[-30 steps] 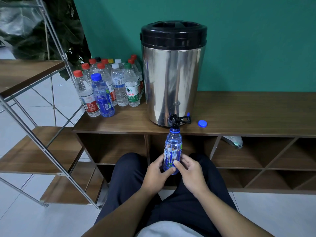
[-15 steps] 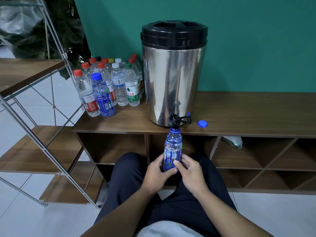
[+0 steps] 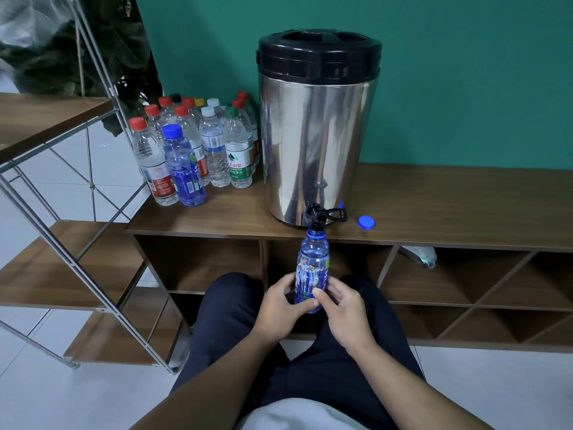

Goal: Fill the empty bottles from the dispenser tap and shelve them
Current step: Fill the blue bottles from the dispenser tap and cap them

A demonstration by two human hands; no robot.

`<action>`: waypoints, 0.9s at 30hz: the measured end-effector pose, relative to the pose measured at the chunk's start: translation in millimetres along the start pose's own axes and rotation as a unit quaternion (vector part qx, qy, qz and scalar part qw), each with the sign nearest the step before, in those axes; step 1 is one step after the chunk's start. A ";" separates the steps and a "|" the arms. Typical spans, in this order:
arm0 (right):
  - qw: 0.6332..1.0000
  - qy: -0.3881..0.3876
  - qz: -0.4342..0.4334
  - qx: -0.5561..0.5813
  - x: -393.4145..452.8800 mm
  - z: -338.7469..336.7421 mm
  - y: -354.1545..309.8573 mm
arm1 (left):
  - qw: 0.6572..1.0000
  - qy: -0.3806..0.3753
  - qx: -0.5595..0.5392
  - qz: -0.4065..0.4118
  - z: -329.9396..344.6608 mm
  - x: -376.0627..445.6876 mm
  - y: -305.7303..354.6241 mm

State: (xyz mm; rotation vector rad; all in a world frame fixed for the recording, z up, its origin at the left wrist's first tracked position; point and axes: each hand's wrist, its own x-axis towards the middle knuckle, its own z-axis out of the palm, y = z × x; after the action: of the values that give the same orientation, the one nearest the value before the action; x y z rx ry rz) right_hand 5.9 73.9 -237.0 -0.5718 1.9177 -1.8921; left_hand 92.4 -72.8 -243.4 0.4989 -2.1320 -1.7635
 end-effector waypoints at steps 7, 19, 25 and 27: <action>1.000 0.018 -0.006 -0.002 -0.1 1.6 -5.4 | 0.999 -0.026 -0.029 0.008 0.6 5.6 1.3; 0.999 0.038 -0.016 -0.010 3.6 7.4 -4.0 | 0.998 -0.022 -0.056 -0.008 14.6 20.3 -7.5; 0.999 0.033 0.002 -0.040 5.4 5.5 -6.3 | 0.998 -0.004 -0.065 -0.011 19.5 23.6 -13.9; 0.998 0.025 0.008 -0.063 5.6 2.7 -7.8 | 0.998 0.000 -0.069 -0.014 20.4 24.9 -17.0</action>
State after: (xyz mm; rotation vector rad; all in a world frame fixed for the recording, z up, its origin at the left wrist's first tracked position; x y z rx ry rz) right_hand 2.8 68.5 -229.2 -0.5509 2.0790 -1.8008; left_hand 61.9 -69.6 -263.1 0.4952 -1.9955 -1.9096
